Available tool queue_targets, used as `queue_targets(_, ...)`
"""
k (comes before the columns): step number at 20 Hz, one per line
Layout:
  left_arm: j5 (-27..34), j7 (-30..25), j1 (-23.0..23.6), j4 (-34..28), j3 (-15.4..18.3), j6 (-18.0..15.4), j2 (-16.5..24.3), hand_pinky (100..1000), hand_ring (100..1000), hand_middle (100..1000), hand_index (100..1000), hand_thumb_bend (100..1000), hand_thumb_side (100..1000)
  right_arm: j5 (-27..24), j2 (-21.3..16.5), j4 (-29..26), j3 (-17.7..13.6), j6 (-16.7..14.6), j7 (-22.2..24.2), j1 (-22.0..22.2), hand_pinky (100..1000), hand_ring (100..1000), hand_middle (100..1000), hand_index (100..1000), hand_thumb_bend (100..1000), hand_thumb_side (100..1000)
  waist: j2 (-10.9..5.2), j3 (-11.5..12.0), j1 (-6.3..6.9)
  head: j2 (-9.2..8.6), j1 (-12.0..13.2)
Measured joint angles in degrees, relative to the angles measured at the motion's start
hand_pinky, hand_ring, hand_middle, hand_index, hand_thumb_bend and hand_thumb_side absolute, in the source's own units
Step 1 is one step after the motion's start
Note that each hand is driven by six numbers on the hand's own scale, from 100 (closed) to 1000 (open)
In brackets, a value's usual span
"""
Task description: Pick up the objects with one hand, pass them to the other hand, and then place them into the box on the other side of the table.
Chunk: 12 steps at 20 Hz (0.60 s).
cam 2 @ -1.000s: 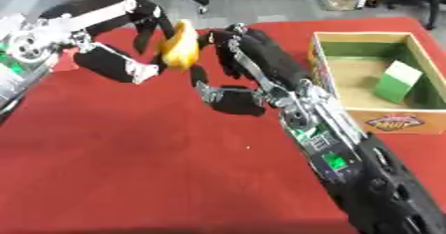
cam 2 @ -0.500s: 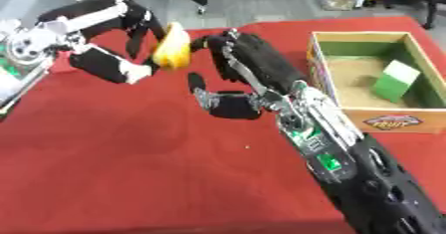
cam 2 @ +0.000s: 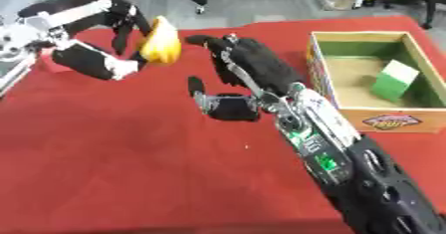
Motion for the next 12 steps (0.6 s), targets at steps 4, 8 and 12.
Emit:
queue_targets(4,0.40,0.24,0.34,-1.06,0.59,0.44,0.90,559,369,253,356,100,100,0.00,0.01,0.33,0.01,0.24,-0.03,0.01,561,280,255,906,100,416,0.00,0.10,0.20,0.00,-0.17)
queue_targets(8,0.87,-0.38,0.29,-1.34,0.44,0.96,0.93,564,374,259,361,100,100,-0.11,0.01,0.32,0.01,0.47,-0.64,-0.02,559,279,253,904,100,392,0.00,0.11,0.20,0.00,-0.20)
queue_targets(12,1.44,-1.74,-0.50,-0.63,-1.03,1.15,0.81,567,376,262,364,100,104,-0.04,0.01,0.01,0.01,0.39,-1.60,-0.09,561,282,254,905,100,365,0.00,0.02,0.20,0.00,-0.20)
